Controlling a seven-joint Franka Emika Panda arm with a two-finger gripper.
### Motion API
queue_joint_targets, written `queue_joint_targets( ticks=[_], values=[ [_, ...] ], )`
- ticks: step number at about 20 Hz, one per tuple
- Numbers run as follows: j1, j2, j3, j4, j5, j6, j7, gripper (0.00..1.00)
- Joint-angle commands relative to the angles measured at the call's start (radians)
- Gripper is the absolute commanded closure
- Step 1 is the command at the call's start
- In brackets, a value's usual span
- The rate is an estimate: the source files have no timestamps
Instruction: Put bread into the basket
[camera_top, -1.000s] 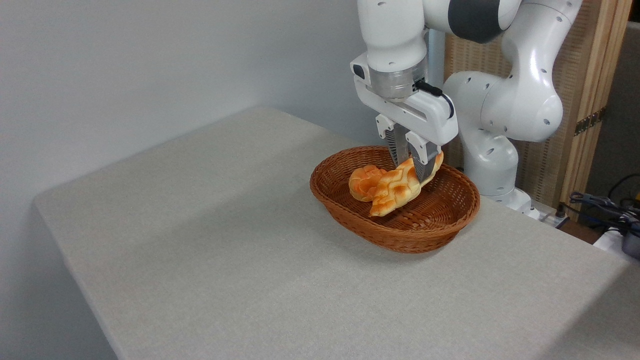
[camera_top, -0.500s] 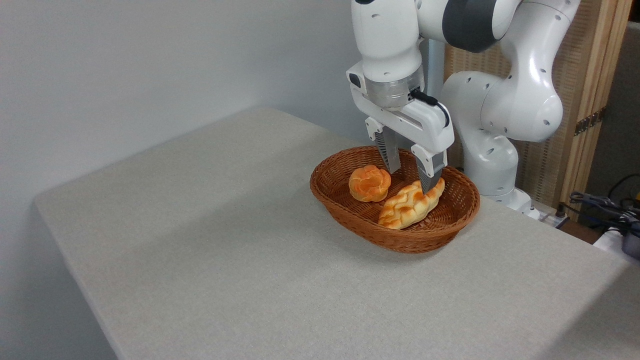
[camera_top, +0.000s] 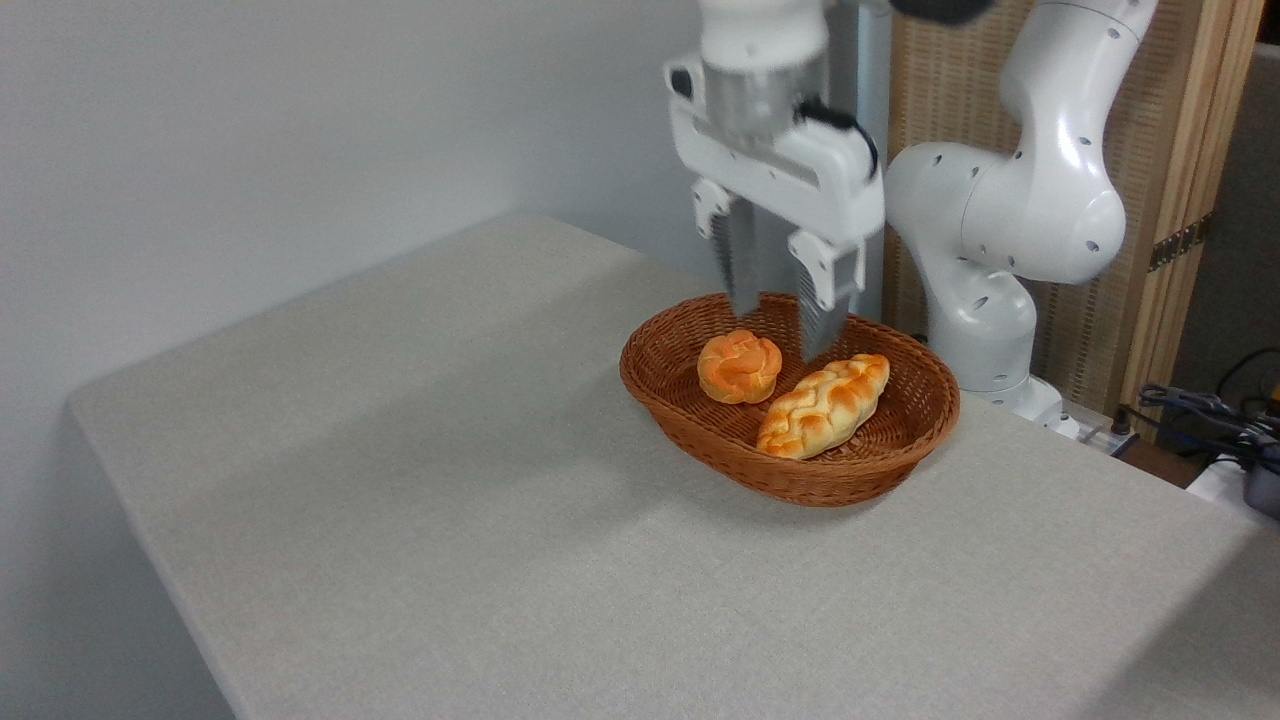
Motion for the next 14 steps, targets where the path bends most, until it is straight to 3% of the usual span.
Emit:
queue_joint_targets(
  ticks=[1,6,10,14],
  values=[
    [-0.007,0.228,0.0,0.285,-0.035,-0.017,0.002,0.0],
    [-0.007,0.458,-0.003,0.592,-0.036,-0.023,-0.003,0.0],
    [-0.007,0.564,-0.044,0.704,-0.058,-0.021,-0.094,0.0],
    [-0.007,0.592,-0.045,0.725,-0.053,-0.021,-0.112,0.0]
  ],
)
